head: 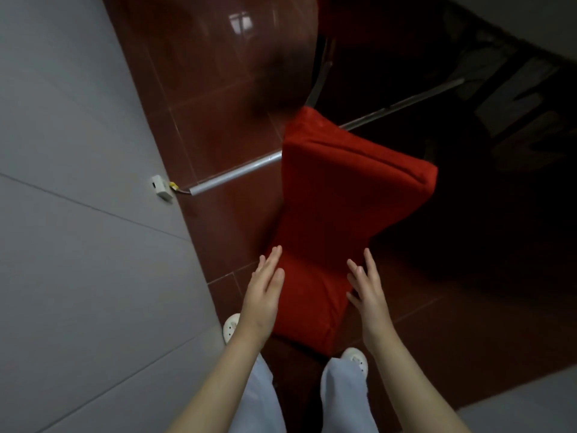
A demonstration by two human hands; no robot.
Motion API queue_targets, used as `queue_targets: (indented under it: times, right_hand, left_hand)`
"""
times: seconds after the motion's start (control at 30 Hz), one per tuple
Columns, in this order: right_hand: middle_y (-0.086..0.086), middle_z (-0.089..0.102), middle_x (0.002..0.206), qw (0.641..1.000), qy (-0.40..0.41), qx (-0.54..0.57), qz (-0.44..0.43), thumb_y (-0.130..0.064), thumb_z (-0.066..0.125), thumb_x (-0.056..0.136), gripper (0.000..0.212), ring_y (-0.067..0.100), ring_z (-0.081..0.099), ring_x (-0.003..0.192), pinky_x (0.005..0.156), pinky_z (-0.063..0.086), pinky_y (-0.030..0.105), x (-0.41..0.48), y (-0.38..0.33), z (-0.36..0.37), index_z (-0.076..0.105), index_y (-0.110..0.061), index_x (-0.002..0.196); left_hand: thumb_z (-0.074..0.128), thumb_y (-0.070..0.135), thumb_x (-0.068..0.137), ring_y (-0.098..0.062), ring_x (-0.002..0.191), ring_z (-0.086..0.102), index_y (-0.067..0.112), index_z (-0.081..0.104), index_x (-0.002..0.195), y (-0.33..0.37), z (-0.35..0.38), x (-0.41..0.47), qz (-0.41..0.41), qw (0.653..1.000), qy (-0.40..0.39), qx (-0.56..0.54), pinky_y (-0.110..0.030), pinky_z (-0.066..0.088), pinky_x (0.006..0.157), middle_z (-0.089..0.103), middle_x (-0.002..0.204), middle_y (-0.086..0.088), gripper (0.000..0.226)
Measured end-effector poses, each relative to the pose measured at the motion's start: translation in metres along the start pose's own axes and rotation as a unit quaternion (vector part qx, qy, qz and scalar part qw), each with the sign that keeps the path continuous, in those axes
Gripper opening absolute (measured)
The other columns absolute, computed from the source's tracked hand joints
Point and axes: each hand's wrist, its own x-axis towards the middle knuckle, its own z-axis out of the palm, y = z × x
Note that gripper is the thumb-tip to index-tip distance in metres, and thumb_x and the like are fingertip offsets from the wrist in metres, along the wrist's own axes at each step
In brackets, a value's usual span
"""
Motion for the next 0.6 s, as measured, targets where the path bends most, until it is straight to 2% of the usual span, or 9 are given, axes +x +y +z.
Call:
queue_targets:
  times: [0.07, 0.17, 0.23, 0.3, 0.4, 0.5, 0.6]
  right_hand:
    - [-0.01, 0.038, 0.148, 1.0, 0.009, -0.005, 0.02, -0.057, 0.044, 0.086, 0.053, 0.01, 0.037, 0.135, 0.107, 0.034, 0.035, 0.017, 0.03, 0.011, 0.022, -0.06, 0.134]
    - [-0.011, 0.029, 0.153, 0.999, 0.016, -0.044, 0.025, -0.053, 0.052, 0.083, 0.068, 0.005, 0.033, 0.136, 0.11, 0.031, 0.034, 0.047, 0.089, 0.023, 0.014, -0.061, 0.139]
    - [-0.012, 0.024, 0.155, 0.99, 0.038, -0.135, 0.007, -0.049, 0.058, 0.086, 0.077, 0.006, 0.027, 0.14, 0.112, 0.029, 0.037, 0.069, 0.131, 0.025, 0.005, -0.06, 0.141]
    - [-0.01, 0.018, 0.158, 0.961, 0.045, -0.273, -0.013, -0.046, 0.059, 0.089, 0.084, 0.011, 0.018, 0.144, 0.114, 0.026, 0.042, 0.101, 0.195, 0.027, -0.003, -0.055, 0.144]
    - [-0.005, 0.003, 0.161, 0.894, 0.029, -0.446, 0.006, -0.046, 0.06, 0.088, 0.093, 0.018, 0.002, 0.147, 0.115, 0.019, 0.048, 0.14, 0.283, 0.023, -0.011, -0.044, 0.147]
    - [-0.002, -0.008, 0.161, 0.842, -0.002, -0.539, 0.013, -0.048, 0.062, 0.086, 0.099, 0.021, -0.008, 0.147, 0.117, 0.012, 0.048, 0.164, 0.359, 0.016, -0.016, -0.039, 0.148]
    - [-0.002, -0.017, 0.159, 0.8, -0.034, -0.598, 0.004, -0.051, 0.063, 0.083, 0.106, 0.022, -0.016, 0.146, 0.116, 0.005, 0.048, 0.189, 0.431, 0.007, -0.019, -0.038, 0.147]
  left_hand:
    - [0.037, 0.051, 0.095, 0.017, 0.137, 0.009, 0.059, 0.031, 0.132, -0.035, -0.002, 0.013, -0.009, 0.999, -0.007, 0.04, -0.039, 0.008, 0.122, 0.025, 0.142, 0.04, 0.038]
    - [0.032, 0.059, 0.093, 0.011, 0.141, 0.002, 0.06, 0.022, 0.135, -0.096, 0.005, 0.034, 0.013, 0.99, -0.022, 0.141, -0.034, 0.002, 0.121, 0.013, 0.146, 0.04, 0.044]
    - [0.026, 0.065, 0.092, 0.007, 0.143, -0.006, 0.06, 0.011, 0.14, -0.141, 0.011, 0.047, 0.027, 0.974, -0.045, 0.219, -0.028, -0.006, 0.119, 0.002, 0.15, 0.037, 0.051]
    - [0.024, 0.065, 0.093, 0.003, 0.143, -0.015, 0.057, -0.002, 0.144, -0.214, 0.025, 0.066, 0.046, 0.95, -0.063, 0.303, -0.023, -0.015, 0.114, -0.011, 0.153, 0.031, 0.058]
    - [0.032, 0.058, 0.095, -0.014, 0.146, -0.019, 0.041, -0.009, 0.15, -0.316, 0.042, 0.095, 0.058, 0.875, -0.099, 0.471, -0.035, -0.015, 0.115, -0.018, 0.158, 0.012, 0.071]
    - [0.048, 0.056, 0.092, -0.027, 0.146, -0.019, 0.033, -0.013, 0.15, -0.405, 0.058, 0.113, 0.067, 0.81, -0.146, 0.563, -0.048, -0.012, 0.114, -0.021, 0.159, -0.001, 0.087]
    - [0.06, 0.059, 0.082, -0.033, 0.144, -0.02, 0.032, -0.011, 0.151, -0.481, 0.076, 0.129, 0.078, 0.779, -0.168, 0.599, -0.057, -0.012, 0.111, -0.019, 0.16, -0.005, 0.103]
